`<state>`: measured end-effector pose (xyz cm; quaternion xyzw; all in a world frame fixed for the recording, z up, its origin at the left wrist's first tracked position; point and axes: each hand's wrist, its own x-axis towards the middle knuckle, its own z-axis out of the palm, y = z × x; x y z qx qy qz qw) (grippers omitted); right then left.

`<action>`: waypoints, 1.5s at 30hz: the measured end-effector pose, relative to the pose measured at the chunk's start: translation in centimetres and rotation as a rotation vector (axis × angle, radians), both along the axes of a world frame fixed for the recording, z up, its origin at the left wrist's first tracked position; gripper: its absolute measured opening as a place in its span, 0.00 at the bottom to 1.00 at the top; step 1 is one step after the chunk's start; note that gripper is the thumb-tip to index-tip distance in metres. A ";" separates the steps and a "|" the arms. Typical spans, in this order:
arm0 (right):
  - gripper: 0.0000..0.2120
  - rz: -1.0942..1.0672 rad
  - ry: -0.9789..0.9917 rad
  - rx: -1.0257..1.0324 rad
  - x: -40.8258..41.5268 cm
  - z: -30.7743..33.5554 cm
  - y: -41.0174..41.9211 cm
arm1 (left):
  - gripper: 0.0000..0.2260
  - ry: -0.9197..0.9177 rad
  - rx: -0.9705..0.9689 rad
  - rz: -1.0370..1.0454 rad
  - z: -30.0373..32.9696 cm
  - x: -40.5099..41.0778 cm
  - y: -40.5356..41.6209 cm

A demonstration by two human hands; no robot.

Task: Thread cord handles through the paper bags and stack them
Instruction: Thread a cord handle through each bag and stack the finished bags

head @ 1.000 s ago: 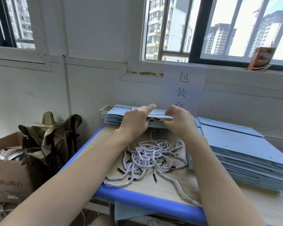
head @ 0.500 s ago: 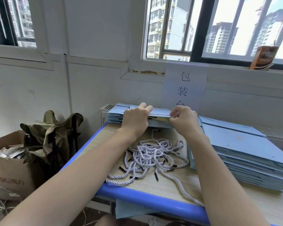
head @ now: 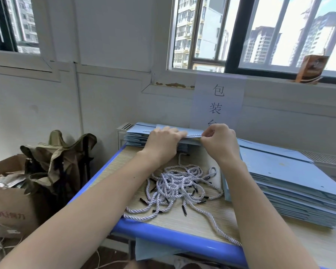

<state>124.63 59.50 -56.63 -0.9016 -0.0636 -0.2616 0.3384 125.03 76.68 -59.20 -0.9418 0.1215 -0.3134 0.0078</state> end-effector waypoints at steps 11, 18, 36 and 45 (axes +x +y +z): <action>0.34 0.088 -0.051 0.068 -0.5 0.2 1.3 | 0.22 -0.205 -0.265 0.019 0.3 -0.3 1.2; 0.25 0.257 0.020 0.186 -0.2 0.2 1.5 | 0.07 -0.308 -1.093 -0.139 2.1 -0.1 2.3; 0.13 0.312 0.000 0.064 0.4 -1.5 2.4 | 0.25 0.290 -1.397 -0.228 2.0 -0.3 0.6; 0.11 0.280 -0.063 0.053 1.6 -1.8 1.5 | 0.27 -0.176 -0.256 -0.203 1.6 0.0 2.5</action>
